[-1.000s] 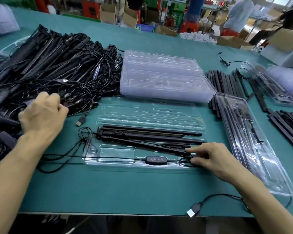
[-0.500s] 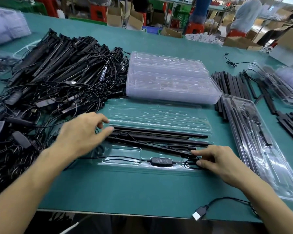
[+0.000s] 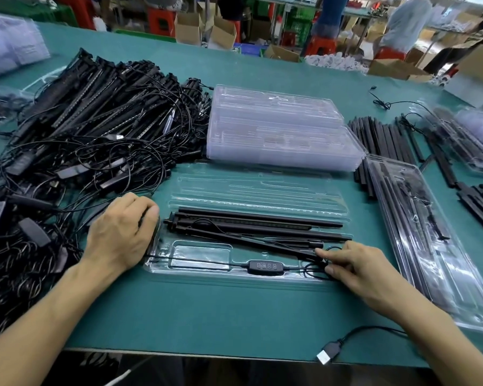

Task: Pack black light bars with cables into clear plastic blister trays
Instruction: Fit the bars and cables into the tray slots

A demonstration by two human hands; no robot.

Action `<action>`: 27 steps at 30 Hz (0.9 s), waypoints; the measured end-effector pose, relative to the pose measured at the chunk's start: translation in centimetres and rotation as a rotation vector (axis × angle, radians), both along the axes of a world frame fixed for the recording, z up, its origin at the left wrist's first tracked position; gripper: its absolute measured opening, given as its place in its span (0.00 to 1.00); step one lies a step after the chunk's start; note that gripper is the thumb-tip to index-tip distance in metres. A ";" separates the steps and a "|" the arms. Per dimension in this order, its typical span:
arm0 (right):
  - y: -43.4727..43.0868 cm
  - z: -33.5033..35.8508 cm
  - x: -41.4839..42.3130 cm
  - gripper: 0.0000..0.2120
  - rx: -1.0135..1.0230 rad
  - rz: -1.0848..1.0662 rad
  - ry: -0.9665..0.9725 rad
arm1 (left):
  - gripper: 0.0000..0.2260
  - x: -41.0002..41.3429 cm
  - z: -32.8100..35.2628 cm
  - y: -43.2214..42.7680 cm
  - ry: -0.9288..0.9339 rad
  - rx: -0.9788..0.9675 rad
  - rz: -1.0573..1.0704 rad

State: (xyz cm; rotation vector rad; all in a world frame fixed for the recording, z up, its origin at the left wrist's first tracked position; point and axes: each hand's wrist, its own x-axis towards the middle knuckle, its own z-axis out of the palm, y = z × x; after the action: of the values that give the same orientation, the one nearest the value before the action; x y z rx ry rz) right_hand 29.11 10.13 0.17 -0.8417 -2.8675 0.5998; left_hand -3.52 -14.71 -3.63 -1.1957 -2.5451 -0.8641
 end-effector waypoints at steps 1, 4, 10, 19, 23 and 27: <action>0.0 0.0 0.0 0.17 -0.003 0.005 -0.001 | 0.14 -0.1 0.0 0.0 -0.008 0.003 0.015; 0.0 0.0 0.2 0.18 0.001 0.013 0.003 | 0.09 -0.8 0.0 0.3 -0.107 -0.050 -0.014; 0.0 -0.2 0.2 0.18 -0.008 0.001 0.025 | 0.11 -3.0 2.2 -1.0 -0.472 -0.146 -0.193; 0.0 -0.3 0.1 0.18 -0.004 0.002 0.021 | 0.05 -3.4 1.7 -1.5 -0.067 -0.286 0.010; 0.1 -0.5 0.3 0.18 0.002 0.002 0.021 | 0.05 -3.5 2.3 -2.1 0.220 -0.398 0.185; 0.0 -0.5 0.3 0.18 0.003 0.008 0.030 | 0.10 -3.8 3.8 -1.3 0.181 -0.329 0.317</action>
State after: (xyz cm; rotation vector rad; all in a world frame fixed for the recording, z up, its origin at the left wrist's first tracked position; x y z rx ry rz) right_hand 29.41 10.14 -0.33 -0.8141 -2.8451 0.6031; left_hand -7.31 -16.04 0.15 -0.8586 -2.6862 -0.2622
